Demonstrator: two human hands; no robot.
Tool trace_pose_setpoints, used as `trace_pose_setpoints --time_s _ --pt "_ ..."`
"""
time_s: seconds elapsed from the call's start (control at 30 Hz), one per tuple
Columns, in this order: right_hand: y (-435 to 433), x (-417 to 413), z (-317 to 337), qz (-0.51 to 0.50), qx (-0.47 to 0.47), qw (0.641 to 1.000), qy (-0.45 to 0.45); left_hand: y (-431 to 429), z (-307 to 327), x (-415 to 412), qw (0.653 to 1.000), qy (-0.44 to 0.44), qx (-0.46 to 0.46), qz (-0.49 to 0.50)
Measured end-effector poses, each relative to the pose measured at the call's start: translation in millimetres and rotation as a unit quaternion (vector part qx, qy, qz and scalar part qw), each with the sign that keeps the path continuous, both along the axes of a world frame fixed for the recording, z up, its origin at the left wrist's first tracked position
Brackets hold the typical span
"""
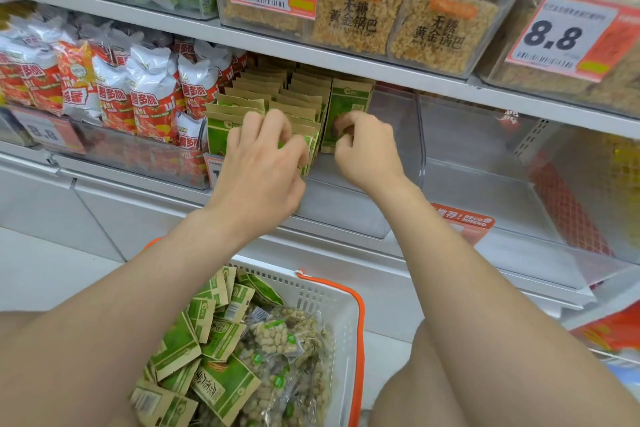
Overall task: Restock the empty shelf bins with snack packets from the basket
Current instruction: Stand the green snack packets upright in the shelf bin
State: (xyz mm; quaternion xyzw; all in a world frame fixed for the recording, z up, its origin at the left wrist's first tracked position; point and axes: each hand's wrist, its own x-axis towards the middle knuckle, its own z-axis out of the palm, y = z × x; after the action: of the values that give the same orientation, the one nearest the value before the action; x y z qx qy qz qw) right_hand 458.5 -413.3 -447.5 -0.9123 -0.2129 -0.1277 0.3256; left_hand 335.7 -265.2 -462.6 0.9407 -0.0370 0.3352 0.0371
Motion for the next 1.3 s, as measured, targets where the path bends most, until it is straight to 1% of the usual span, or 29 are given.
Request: trace_pose_setpoints --time_s 0.07,0.1,0.17,0.2,0.27,0.37,0.47,0.53,0.6,0.7,0.77,0.83,0.87,0.93,1.03,1.13,1.2,1.3 --pt "-3 -20 7 0.014 0.022 0.999 -0.042 6 -4 -6 1.000 0.026 -0.009 -0.006" --pt "-3 -30 10 0.021 0.030 0.998 -0.055 10 -8 -9 0.998 0.063 -0.014 -0.007" --pt "-1 -52 16 0.049 0.033 0.995 -0.078 20 -18 -16 0.985 0.172 -0.011 0.013" --pt "2 -63 17 0.072 0.022 0.994 -0.083 25 -24 -20 0.972 0.233 0.001 0.029" --pt "9 -82 12 0.128 -0.030 0.988 -0.075 34 -38 -26 0.941 0.334 0.036 0.051" --pt "24 -101 -10 0.216 -0.152 0.964 -0.020 44 -61 -30 0.893 0.442 0.059 0.066" --pt "39 -111 -31 0.256 -0.283 0.924 0.027 53 -82 -34 0.851 0.514 0.069 0.086" --pt "47 -115 -40 0.271 -0.342 0.898 0.052 53 -97 -40 0.824 0.555 0.093 0.075" --pt "52 -119 -45 0.291 -0.392 0.869 0.084 44 -109 -47 0.795 0.591 0.127 0.049" --pt "60 -123 -52 0.303 -0.456 0.828 0.120 26 -129 -58 0.743 0.659 0.117 -0.019" --pt "66 -125 -55 0.306 -0.474 0.815 0.134 18 -143 -64 0.707 0.699 0.089 -0.051" --pt "70 -127 -55 0.307 -0.477 0.811 0.141 9 -159 -72 0.677 0.727 0.087 -0.073" --pt "72 -127 -54 0.308 -0.476 0.811 0.144 4 -168 -77 0.663 0.738 0.099 -0.082" --pt "76 -127 -53 0.311 -0.474 0.811 0.149 -5 -184 -87 0.641 0.746 0.155 -0.094" --pt "76 -126 -54 0.315 -0.468 0.812 0.149 -19 -189 -97 0.624 0.742 0.224 -0.099" --pt "73 -125 -55 0.312 -0.473 0.810 0.151 -28 -181 -97 0.628 0.726 0.248 -0.127" --pt "70 -123 -56 0.306 -0.477 0.809 0.156 -26 -179 -96 0.644 0.718 0.229 -0.129" --pt "66 -121 -58 0.297 -0.477 0.810 0.166 -19 -182 -95 0.678 0.708 0.159 -0.118"
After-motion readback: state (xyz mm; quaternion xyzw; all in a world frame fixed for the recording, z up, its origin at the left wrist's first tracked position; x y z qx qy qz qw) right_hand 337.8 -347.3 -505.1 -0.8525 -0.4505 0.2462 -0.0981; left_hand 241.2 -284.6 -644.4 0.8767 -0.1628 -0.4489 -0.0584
